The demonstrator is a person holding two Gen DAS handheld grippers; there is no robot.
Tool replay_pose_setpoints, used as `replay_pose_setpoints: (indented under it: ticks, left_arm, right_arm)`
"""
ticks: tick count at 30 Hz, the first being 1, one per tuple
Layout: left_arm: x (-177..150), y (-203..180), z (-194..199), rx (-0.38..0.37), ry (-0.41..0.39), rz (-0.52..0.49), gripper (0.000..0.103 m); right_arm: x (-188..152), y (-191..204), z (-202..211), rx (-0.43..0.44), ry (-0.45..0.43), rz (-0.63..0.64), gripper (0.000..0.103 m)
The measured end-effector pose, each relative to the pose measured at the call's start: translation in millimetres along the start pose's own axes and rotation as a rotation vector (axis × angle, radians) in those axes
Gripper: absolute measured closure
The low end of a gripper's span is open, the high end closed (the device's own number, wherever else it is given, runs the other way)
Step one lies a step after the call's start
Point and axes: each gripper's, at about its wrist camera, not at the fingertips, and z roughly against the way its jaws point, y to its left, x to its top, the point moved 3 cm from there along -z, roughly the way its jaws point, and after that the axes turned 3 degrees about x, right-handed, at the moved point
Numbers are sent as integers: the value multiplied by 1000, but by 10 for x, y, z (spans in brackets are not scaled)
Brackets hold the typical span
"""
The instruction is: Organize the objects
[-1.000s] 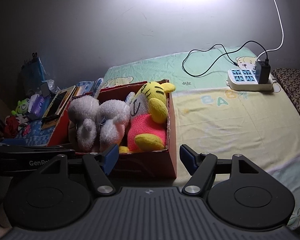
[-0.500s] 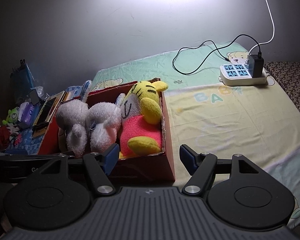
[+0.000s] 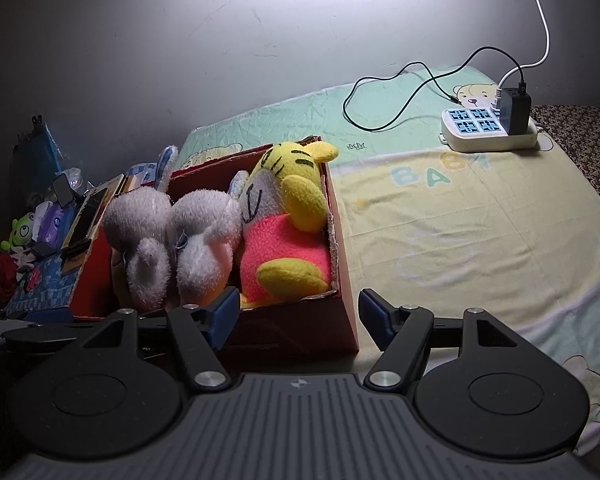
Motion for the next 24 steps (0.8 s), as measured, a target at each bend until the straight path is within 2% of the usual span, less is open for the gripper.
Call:
replay_pose_setpoints:
  ticks: [14, 18, 24]
  left_arm:
    - [223, 298, 13, 40, -37, 16, 2]
    - [248, 294, -11, 55, -42, 12, 2]
    - [293, 218, -141, 34, -18, -7, 2]
  right_arm:
    - [220, 221, -56, 35, -33, 48, 34]
    - [271, 291, -110, 51, -39, 73, 34]
    - [318, 274, -184, 48, -40, 76, 34]
